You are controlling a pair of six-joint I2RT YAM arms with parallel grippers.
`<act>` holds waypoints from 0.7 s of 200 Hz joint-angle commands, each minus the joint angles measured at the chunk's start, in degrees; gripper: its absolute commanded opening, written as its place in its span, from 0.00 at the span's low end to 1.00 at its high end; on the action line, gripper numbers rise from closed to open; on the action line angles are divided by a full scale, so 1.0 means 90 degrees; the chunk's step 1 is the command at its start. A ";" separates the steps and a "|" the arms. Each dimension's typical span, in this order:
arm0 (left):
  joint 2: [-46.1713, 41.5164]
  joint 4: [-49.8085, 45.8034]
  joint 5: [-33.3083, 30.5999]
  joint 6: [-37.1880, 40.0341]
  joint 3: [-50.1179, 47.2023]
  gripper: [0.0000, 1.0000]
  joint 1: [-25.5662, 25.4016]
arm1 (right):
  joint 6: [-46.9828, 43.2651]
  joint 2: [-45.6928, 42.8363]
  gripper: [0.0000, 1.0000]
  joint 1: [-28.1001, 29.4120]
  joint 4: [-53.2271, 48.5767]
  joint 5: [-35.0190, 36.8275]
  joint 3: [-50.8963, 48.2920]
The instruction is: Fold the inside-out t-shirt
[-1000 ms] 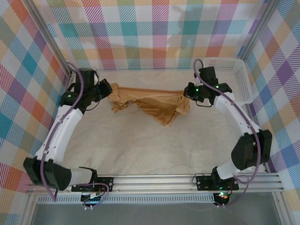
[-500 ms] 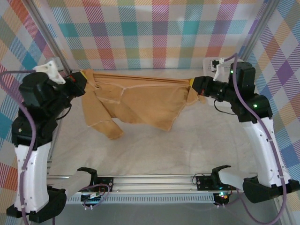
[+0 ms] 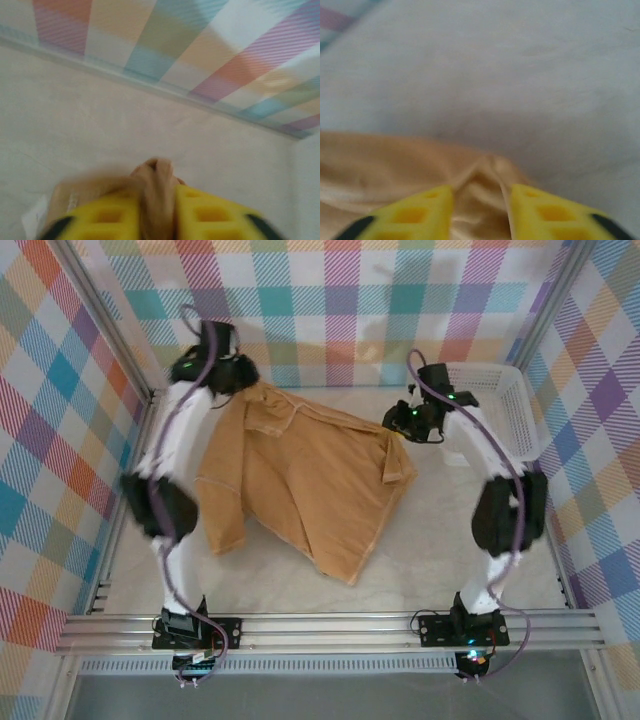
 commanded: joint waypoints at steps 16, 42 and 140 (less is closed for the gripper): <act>0.3262 -0.2465 0.0098 -0.0377 0.3891 0.89 0.0263 | 0.0220 0.1005 0.49 0.0113 -0.0477 0.0482 0.0539; 0.2481 -0.1956 0.0041 -0.0346 0.2187 0.89 0.0203 | 0.0081 0.0631 0.51 0.0541 0.0067 0.0410 -0.0332; -0.1640 0.1718 0.0887 -0.0664 -0.5313 0.89 0.0168 | 0.0396 0.0932 0.37 0.1218 0.1318 -0.0515 -0.2177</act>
